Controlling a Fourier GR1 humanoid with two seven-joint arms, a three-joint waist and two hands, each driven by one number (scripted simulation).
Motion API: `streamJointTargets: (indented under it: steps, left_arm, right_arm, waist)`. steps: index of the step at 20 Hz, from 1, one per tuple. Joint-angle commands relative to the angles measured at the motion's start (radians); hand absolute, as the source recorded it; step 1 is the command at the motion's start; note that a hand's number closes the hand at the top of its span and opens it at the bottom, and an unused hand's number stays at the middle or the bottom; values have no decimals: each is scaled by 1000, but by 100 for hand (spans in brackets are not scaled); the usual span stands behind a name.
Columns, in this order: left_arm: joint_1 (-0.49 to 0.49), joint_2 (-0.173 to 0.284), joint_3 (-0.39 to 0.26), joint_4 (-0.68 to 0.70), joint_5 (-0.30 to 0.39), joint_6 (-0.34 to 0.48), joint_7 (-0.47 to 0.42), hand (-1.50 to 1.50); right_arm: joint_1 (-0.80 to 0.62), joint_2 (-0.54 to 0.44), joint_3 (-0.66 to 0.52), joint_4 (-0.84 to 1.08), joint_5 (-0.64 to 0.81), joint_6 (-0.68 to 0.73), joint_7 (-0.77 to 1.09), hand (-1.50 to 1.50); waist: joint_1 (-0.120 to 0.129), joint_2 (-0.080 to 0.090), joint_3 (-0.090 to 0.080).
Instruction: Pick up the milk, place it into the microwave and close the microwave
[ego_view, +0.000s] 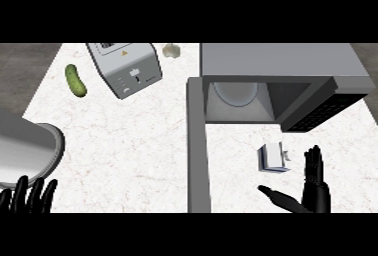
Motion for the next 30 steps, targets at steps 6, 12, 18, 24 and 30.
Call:
streamJointTargets:
  steps: [6,12,18,24,30]
  left_arm:
    - [46,18,55,124,14,-102,-154,-150]
    - [-1,1,33,102,0,-47,-71,-150]
    - [67,14,43,43,23,-77,-82,-150]
    - [54,14,44,50,22,-67,-74,-150]
    - [20,12,29,28,21,-36,-21,-150]
  right_arm:
    - [-170,-23,-82,323,-18,34,-172,-150]
    - [-246,-20,-88,472,4,37,-264,-150]
    - [-235,-38,-93,509,1,96,-340,-150]
    - [-325,-28,-125,574,-28,105,-316,-150]
    - [-362,-4,-152,596,-23,-15,-325,-150]
  waist:
    - [4,0,0]
    - [1,1,0]
    - [2,0,0]
    - [5,1,0]
    - [2,2,0]
